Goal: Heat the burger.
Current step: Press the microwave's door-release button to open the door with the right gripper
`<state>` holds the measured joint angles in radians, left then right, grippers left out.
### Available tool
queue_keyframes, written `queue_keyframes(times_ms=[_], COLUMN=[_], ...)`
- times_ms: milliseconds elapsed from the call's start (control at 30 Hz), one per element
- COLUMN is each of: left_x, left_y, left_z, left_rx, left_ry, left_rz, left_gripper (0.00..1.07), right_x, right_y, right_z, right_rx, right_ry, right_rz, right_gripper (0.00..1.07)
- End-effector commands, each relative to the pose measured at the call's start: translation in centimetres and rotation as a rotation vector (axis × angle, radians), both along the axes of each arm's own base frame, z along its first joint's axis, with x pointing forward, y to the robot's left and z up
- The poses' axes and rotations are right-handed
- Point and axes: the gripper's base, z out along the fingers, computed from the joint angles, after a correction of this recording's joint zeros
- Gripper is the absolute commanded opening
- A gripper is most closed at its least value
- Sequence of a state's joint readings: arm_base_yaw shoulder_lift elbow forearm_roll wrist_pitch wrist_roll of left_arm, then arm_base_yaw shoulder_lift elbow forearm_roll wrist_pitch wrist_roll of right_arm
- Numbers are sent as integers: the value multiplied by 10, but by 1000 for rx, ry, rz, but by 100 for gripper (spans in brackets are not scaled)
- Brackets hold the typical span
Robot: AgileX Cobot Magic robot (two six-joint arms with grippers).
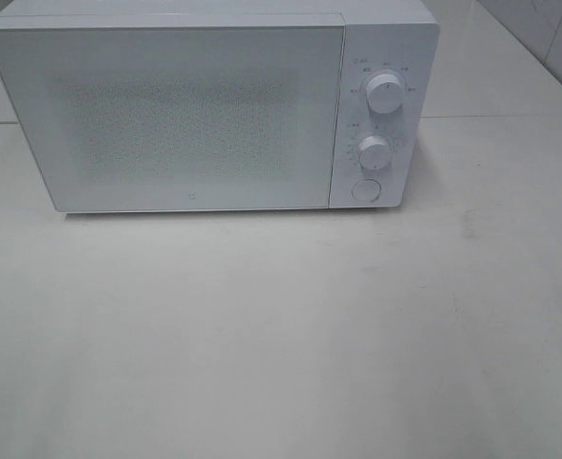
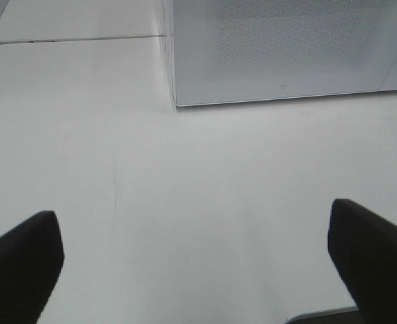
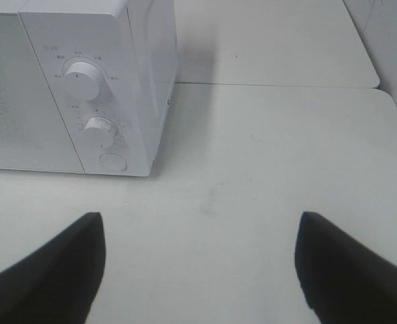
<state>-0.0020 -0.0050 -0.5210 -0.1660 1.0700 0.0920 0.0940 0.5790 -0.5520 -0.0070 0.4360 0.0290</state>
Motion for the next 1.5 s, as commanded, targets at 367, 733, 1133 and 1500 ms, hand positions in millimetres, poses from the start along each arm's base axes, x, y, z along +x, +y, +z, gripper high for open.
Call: queue_keyframes(times_ms=[367,733,1133,1500], left_x=[0,0,0,0], left_y=[0,0,0,0], left_z=[-1,-1,-1,-1], left_rx=[-6,-5,-5,-5], left_ry=[-4,-4,-4,-4], left_rz=[3,4,4,4], left_gripper=[101,101,101,101], right_x=[50,79,97,101], right_y=[4,8,7,38], right_z=[-37,-79,-117,-140], right_rx=[24,23,-29,-56], right_ry=[-119,-257,-279,-271], right_rz=[-5,12,-47,-68], right_gripper=[76,76,76,76])
